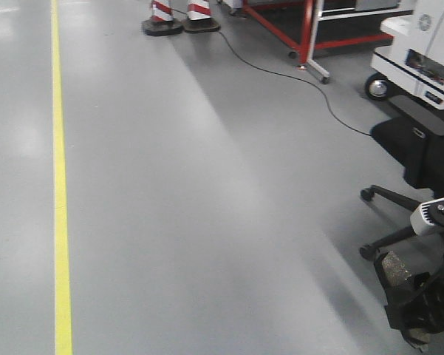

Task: Move and align brake pads A on conveyor
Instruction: 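Drive along the yellow floor line holding both pads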

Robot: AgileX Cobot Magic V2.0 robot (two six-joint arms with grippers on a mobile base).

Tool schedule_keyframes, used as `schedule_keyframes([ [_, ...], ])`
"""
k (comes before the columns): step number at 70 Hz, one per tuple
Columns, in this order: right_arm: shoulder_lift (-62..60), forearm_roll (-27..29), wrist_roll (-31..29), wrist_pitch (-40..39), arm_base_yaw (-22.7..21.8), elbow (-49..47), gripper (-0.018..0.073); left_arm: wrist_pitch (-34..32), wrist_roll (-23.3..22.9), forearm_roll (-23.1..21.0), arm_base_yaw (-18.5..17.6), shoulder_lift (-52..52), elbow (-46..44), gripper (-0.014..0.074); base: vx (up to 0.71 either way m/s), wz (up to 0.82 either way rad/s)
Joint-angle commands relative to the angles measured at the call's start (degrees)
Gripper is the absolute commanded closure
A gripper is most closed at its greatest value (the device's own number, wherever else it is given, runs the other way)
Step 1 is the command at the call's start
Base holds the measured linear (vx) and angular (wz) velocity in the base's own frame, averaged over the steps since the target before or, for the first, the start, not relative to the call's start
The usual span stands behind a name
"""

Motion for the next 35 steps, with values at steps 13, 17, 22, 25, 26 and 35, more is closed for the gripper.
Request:
schedule_keyframes([
  [13,-0.89,0.75,-0.43,-0.84,0.04,-1.6,0.0559,-4.25,0.0,-0.12,-0.15,-0.16,-1.62,0.0476,0.13,0.34],
  [17,-0.89,0.75,-0.43,-0.32,0.04,-1.6,0.0559,-4.25,0.0,-0.12,-0.15,-0.16,-1.62,0.0476,0.16,0.36],
  [22,-0.89,0.75,-0.43,0.15,0.04,-1.6,0.0559,-4.25,0.0,-0.12,-0.15,-0.16,-1.62,0.0476,0.18,0.35],
  [25,-0.89,0.75,-0.43,0.49,0.04,-1.6,0.0559,-4.25,0.0,-0.12,-0.15,-0.16,-1.62,0.0476,0.2,0.33],
  [26,-0.89,0.75,-0.43,0.62,0.04,-1.6,0.0559,-4.25,0.0,-0.12,-0.15,-0.16,-1.62,0.0476,0.21,0.32],
  [35,-0.89,0.75,-0.43,0.84,0.04,-1.6,0.0559,-4.25,0.0,-0.12,-0.15,-0.16,-1.62,0.0476,0.23,0.3],
])
